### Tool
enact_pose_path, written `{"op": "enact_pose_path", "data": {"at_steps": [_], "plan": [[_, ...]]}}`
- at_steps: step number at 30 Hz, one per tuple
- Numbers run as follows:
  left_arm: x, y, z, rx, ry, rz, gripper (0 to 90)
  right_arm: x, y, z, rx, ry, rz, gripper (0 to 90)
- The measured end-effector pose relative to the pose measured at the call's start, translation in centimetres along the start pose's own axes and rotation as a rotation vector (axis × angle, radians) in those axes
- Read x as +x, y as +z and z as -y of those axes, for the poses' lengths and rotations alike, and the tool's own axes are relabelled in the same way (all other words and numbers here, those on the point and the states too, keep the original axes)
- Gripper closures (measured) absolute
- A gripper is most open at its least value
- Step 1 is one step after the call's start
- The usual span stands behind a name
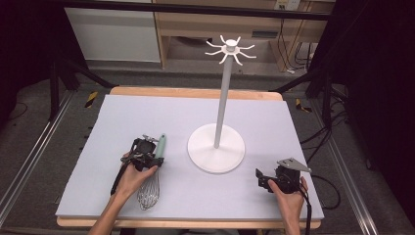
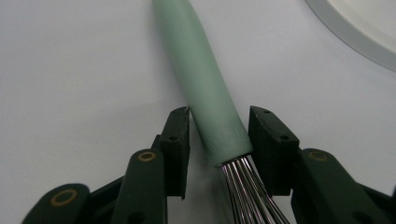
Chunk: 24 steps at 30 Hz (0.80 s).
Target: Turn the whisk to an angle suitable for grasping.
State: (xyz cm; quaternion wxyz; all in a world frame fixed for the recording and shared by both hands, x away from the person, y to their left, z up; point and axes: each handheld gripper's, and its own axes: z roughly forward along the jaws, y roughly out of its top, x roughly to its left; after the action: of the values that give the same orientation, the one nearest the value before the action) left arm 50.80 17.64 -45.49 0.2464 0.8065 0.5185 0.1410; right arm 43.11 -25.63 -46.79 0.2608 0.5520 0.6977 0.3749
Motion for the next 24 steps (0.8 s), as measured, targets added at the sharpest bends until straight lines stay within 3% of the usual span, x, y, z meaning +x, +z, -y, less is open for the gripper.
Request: {"op": "enact_pose_path", "data": {"at_steps": [24], "plan": [[-0.30,0.36,-0.70,0.073,-0.074,-0.037,64.3,-0.19,-0.02,-0.04,0.002,0.006,-0.010,6.8]]}}
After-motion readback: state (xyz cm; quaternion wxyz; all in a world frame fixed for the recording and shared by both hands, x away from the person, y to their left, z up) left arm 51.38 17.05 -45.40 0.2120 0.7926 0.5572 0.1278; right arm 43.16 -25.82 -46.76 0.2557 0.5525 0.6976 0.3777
